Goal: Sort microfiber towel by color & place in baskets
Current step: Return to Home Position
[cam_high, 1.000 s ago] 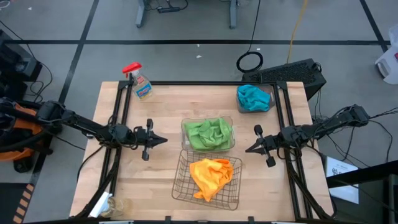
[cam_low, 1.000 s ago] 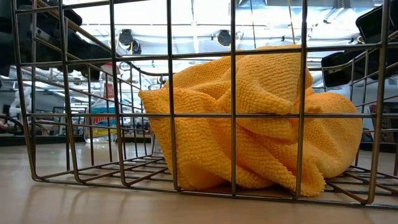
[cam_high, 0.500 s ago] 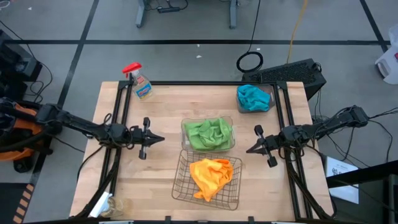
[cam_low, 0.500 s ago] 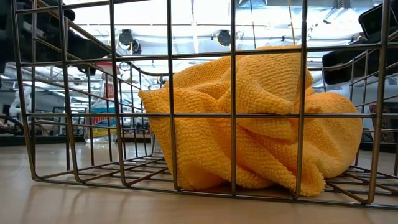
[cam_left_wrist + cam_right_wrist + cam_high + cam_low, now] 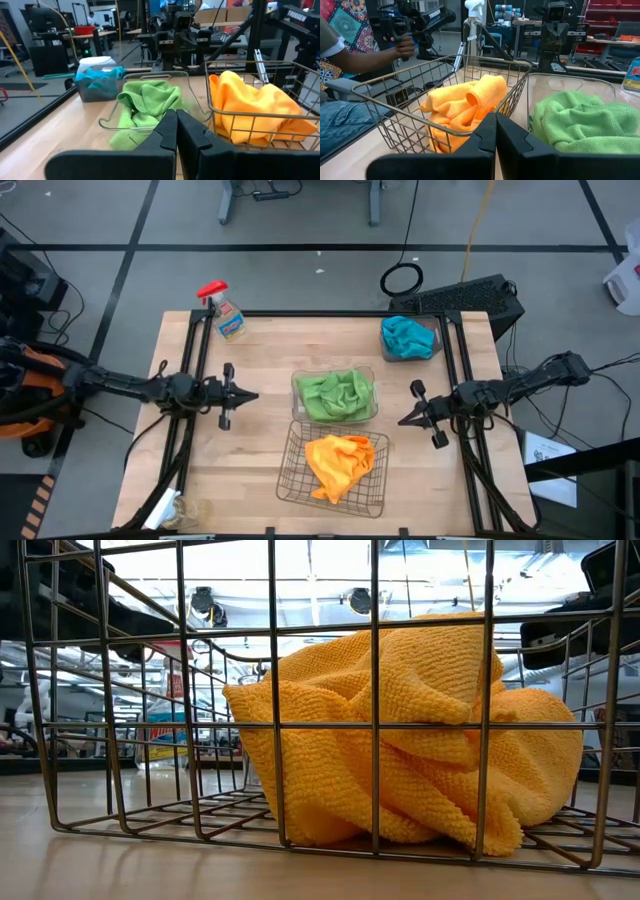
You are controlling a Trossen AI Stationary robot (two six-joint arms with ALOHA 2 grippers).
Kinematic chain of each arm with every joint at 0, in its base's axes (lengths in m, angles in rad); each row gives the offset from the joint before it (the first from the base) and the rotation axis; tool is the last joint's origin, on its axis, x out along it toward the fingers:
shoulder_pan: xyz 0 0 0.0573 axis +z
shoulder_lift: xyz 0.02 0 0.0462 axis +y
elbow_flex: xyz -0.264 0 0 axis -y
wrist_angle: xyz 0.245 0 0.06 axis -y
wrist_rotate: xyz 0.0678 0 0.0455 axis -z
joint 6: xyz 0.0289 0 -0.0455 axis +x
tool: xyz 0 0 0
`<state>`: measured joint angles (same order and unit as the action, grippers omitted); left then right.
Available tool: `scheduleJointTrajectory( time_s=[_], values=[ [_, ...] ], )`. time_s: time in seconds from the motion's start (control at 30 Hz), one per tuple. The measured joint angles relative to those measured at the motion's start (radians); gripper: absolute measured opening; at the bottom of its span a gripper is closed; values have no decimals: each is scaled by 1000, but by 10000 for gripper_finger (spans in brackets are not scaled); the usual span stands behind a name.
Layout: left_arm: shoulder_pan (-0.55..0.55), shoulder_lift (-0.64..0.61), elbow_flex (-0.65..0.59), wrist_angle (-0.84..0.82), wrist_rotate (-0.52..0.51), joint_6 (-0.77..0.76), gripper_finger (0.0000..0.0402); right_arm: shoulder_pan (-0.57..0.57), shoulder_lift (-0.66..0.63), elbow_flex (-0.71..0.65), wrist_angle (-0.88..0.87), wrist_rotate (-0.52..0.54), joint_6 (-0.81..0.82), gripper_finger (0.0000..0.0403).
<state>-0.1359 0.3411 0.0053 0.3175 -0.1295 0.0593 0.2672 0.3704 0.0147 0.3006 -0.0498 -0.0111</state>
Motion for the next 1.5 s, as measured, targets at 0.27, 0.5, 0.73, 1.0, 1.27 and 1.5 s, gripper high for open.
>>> scheduleJointTrajectory(
  time_s=[0.27, 0.5, 0.73, 1.0, 1.27, 1.5],
  values=[
    [0, -157, 0, -140, 1, -10, 4, -1, -142, 0, -98, 119, -1, 0],
    [0, -260, -1, -248, -1, -20, 4, 0, -302, 0, -249, 107, -3, 0],
    [-1, -327, -1, -279, 0, -26, 4, -11, -369, 1, -280, 52, -15, 0],
    [-1, -336, -1, -282, 0, -26, 4, -100, -369, 1, -266, 50, -42, 0],
    [-1, -336, -1, -285, 0, -28, 4, -174, -368, 1, -284, 49, -26, 0],
    [-1, -336, -1, -286, 0, -25, 4, -177, -365, 1, -284, 48, -26, 0]
  ],
)
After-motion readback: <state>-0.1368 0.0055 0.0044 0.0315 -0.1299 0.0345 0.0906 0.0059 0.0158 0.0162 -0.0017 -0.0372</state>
